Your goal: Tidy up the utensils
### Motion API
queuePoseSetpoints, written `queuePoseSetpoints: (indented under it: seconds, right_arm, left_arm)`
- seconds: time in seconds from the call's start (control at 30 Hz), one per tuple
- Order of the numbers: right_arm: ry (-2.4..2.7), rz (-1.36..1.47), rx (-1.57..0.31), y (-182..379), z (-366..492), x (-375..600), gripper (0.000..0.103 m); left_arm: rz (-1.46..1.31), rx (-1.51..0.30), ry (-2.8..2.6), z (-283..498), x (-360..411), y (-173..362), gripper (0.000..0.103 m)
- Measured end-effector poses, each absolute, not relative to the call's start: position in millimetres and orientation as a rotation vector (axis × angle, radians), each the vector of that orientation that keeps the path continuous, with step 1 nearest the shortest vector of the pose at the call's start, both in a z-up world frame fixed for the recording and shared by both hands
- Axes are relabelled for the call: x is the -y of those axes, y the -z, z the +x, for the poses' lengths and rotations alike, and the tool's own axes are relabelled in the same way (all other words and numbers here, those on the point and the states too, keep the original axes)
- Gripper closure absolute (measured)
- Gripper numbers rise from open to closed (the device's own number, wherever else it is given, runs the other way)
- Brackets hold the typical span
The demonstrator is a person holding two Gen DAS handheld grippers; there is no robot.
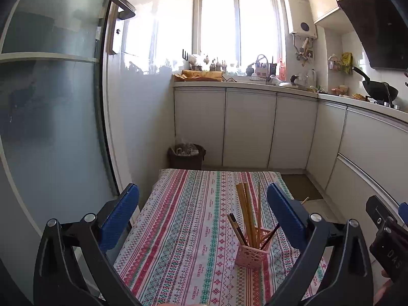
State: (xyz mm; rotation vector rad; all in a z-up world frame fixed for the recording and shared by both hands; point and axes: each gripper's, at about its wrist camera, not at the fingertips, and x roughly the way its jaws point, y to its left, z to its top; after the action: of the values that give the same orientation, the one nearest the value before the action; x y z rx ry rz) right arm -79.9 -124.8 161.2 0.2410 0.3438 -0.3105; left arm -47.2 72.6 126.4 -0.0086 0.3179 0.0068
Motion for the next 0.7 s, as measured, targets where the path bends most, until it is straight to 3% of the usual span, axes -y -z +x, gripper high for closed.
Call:
queuePoseSetpoints:
  seconds: [0.7]
  right_arm:
    - [0.301, 0.23, -0.356, -162.7, -77.3, 121.8, 0.007]
  left_arm:
    - [-0.011, -0.331, -0.006, -44.1, -74.5, -125.6, 0.007]
